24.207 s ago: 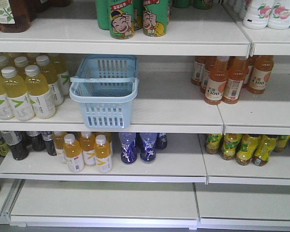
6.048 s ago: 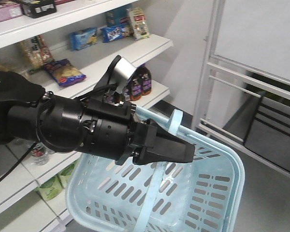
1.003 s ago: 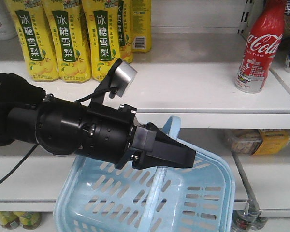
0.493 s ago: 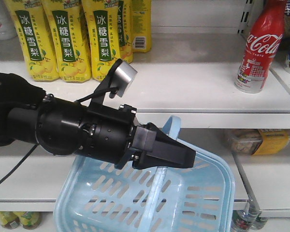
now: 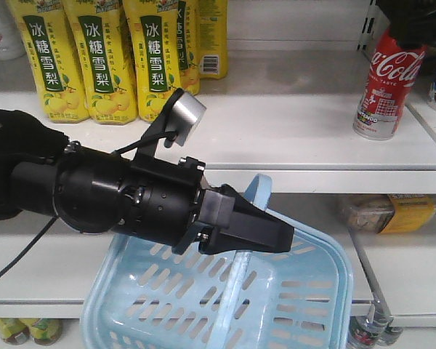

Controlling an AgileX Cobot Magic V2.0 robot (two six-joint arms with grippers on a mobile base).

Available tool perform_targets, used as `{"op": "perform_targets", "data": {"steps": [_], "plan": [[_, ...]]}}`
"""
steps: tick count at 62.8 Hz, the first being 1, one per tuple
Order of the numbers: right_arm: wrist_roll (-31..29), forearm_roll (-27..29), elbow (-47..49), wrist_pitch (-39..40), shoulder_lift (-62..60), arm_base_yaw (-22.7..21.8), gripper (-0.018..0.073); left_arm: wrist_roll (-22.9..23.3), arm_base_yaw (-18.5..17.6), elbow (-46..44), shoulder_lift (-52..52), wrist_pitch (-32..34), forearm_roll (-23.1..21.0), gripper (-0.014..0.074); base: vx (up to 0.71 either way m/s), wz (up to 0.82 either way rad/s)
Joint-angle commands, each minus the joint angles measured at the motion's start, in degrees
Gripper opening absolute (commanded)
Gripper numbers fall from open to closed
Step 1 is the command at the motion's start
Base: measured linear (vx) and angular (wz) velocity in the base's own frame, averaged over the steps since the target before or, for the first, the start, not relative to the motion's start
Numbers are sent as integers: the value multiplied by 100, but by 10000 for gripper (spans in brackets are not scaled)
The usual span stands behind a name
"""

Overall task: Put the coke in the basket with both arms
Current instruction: 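Grasp the red Coca-Cola bottle on the shelf with the right gripper, then lower the cola bottle into the basket and open the right gripper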

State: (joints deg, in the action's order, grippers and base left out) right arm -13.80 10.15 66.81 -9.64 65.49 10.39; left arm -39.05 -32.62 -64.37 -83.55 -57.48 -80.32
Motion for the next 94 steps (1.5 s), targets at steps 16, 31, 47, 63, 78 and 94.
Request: {"op": "perform_targets", "data": {"steps": [16,31,47,63,78,94], "plan": [[80,-1,506,358,417,-5,323,-83,-14,-170,252,15,-473,-6,0,0],[-28,-62,506,-370,-14,0,-14,-83,-14,-170,252,15,-473,-6,0,0],[-110,218,506,-2194,-1133,6,-8,-83,-14,-170,252,15,-473,-6,0,0],[-1184,2506,104,-3487,-2096,6,-6,-83,-14,-170,252,15,-473,-6,0,0],[-2547,4464,-1548,-3063,-2228,6,-5,-83,-14,-170,252,15,-473,-6,0,0],[-4026,6105,-2657,-2885,-2103,6,-5,-83,-14,-170,252,15,-473,-6,0,0]]}}
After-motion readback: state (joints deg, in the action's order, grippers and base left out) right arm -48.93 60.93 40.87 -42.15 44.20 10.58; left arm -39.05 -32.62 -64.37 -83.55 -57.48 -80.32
